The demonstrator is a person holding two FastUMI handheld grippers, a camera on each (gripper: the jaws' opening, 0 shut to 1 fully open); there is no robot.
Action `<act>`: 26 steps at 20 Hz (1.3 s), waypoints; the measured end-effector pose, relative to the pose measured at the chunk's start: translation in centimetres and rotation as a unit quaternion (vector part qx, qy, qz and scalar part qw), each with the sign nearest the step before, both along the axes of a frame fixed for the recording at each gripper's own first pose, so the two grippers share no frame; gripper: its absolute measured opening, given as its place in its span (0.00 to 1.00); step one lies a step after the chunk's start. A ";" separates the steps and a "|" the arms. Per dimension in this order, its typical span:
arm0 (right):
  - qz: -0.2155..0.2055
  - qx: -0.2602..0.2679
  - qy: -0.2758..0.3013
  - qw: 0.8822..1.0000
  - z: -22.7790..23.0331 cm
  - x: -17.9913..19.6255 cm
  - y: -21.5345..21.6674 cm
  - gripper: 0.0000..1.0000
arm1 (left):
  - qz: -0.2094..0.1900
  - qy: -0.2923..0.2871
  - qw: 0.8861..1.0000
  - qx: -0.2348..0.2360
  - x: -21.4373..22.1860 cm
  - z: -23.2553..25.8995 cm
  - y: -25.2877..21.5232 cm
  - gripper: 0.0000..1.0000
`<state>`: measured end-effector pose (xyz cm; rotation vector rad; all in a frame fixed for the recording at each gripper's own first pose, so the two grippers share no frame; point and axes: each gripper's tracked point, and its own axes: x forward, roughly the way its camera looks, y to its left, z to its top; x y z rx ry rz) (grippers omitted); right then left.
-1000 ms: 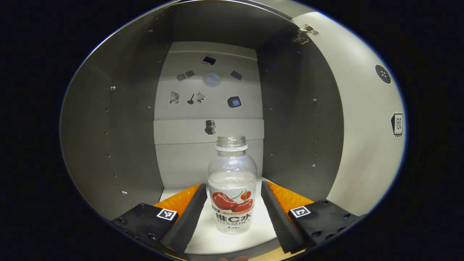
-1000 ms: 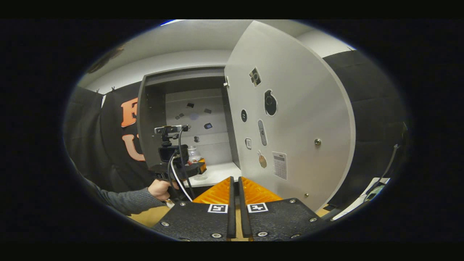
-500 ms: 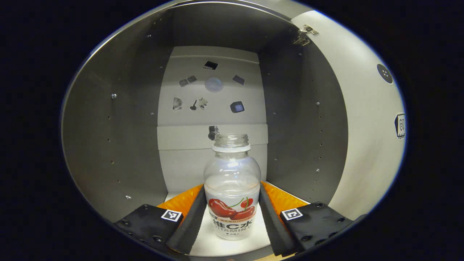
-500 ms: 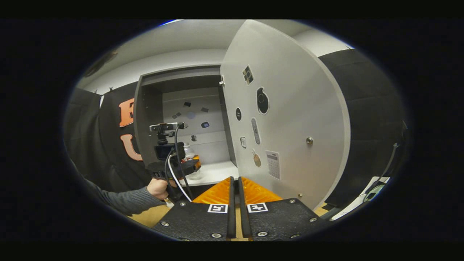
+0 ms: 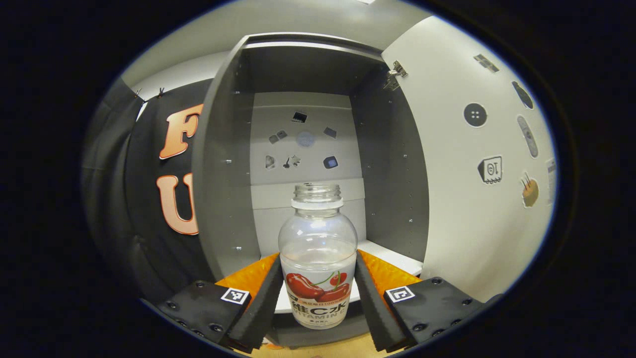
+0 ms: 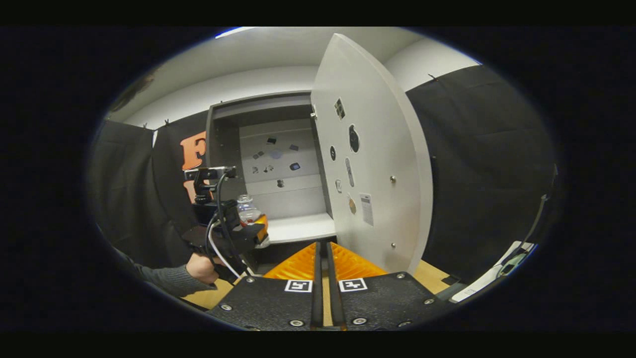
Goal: Open the cabinet door with the right hand, grasp the bottle in the cabinet with the left hand and place it on the coaster, then close the cabinet door with the right hand.
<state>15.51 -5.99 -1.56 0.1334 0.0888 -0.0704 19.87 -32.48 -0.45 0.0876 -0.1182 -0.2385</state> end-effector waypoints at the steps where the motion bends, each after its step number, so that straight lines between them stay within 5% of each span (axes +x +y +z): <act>1: 0.004 0.005 0.005 1.000 -0.5 -0.8 0.1 0.05 | 0.008 0.005 1.000 -0.001 -1.4 -1.0 1.1 0.86; 11: 0.027 0.046 0.073 0.996 -6.3 -4.8 -0.2 0.00 | 0.049 0.074 0.996 0.009 -9.7 -13.0 6.8 0.85; 12: 0.027 0.047 0.081 0.995 -6.9 -4.9 -0.3 0.08 | 0.054 0.082 0.995 0.011 -10.2 -14.3 7.3 0.85; 14: 0.032 0.047 0.098 0.993 -8.1 -5.0 -0.3 0.00 | 0.061 0.093 0.994 0.013 -11.1 -17.0 8.0 0.85; 15: 0.036 0.047 0.108 0.992 -8.8 -5.1 -0.2 0.08 | 0.063 0.097 0.993 0.014 -11.6 -18.3 8.3 0.85; 26: 0.055 0.058 0.201 0.976 -15.9 -4.1 0.5 0.08 | 0.081 0.164 0.983 0.003 -13.2 -31.4 10.2 0.85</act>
